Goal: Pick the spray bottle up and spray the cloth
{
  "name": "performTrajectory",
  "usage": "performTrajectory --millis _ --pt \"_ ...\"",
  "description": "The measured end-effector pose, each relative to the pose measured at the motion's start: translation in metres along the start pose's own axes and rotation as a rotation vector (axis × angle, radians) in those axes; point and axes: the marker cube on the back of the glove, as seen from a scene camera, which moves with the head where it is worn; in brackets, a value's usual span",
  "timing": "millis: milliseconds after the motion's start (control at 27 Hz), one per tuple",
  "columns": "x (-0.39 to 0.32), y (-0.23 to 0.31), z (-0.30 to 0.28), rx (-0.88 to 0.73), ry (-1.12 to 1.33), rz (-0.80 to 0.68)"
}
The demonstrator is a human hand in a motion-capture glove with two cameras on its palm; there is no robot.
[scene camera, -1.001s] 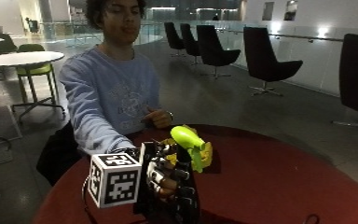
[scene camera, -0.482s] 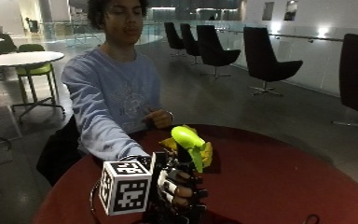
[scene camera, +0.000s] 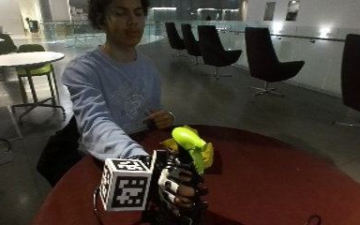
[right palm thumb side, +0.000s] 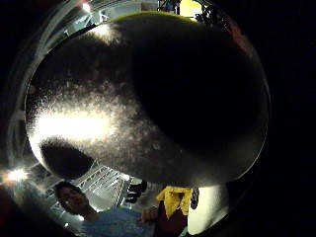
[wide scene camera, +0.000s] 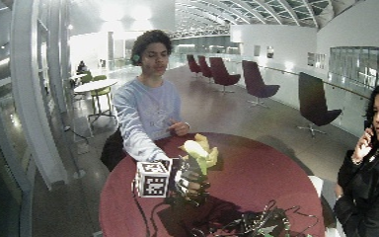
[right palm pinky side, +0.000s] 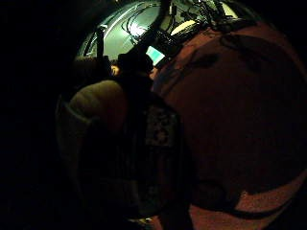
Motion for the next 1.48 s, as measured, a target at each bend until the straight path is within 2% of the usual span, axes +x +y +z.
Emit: performTrajectory --millis 556,742,964,1150,1483 --pt "-0.001 0.000 -0.001 0.003 0.002 -0.027" --pt "-0.016 0.010 -0.010 -0.055 -0.010 -0.073" --pt "-0.059 0.037 -0.035 -0.284 -0.014 -0.044" --pt "-0.086 0.081 -0.046 -0.497 0.017 -0.004" --pt "-0.102 0.168 -0.033 -0.822 0.047 0.085"
